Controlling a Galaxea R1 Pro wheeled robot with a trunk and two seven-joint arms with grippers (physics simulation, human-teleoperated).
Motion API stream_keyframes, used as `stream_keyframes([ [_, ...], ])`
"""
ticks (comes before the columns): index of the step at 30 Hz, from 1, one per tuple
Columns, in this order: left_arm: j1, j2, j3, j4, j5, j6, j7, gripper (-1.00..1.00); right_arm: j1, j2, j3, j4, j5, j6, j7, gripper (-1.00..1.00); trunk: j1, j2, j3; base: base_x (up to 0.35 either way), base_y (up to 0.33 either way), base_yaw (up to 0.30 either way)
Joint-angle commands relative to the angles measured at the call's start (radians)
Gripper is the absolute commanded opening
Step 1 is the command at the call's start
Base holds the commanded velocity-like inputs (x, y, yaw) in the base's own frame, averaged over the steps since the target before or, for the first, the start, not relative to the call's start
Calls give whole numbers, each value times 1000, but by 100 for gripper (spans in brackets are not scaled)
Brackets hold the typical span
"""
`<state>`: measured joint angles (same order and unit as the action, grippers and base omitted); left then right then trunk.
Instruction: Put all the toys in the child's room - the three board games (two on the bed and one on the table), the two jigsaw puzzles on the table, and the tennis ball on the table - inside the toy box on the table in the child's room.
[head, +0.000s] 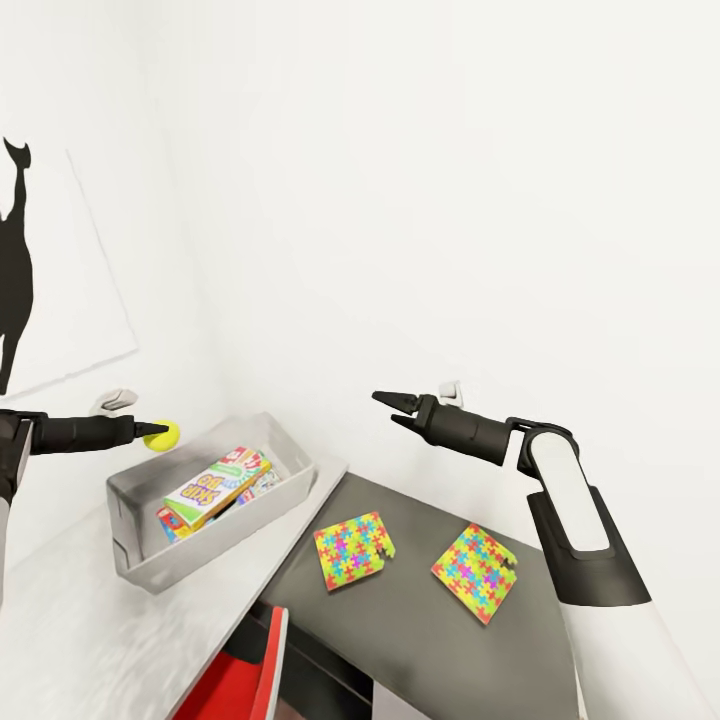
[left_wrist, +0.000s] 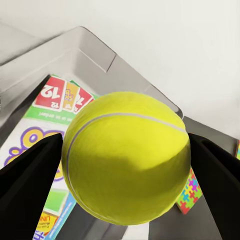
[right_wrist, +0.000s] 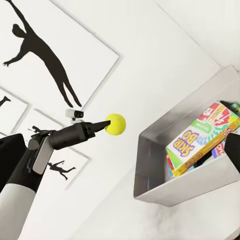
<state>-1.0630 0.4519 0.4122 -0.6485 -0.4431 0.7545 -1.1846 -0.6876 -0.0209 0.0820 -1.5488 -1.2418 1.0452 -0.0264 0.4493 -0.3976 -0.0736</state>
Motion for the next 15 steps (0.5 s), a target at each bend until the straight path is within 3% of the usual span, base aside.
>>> stream_keyframes([
  [1, -2, -1, 5, -1, -10, 7, -9, -100, -1, -1, 1, -1, -3, 2, -3, 100, 1, -2, -2, 9, 22, -5],
  [15, -2, -1, 5, 0, -11, 10, -10, -100, 0, -1, 8, -4, -2, 2, -3, 100, 1, -2, -2, 1, 3, -1],
])
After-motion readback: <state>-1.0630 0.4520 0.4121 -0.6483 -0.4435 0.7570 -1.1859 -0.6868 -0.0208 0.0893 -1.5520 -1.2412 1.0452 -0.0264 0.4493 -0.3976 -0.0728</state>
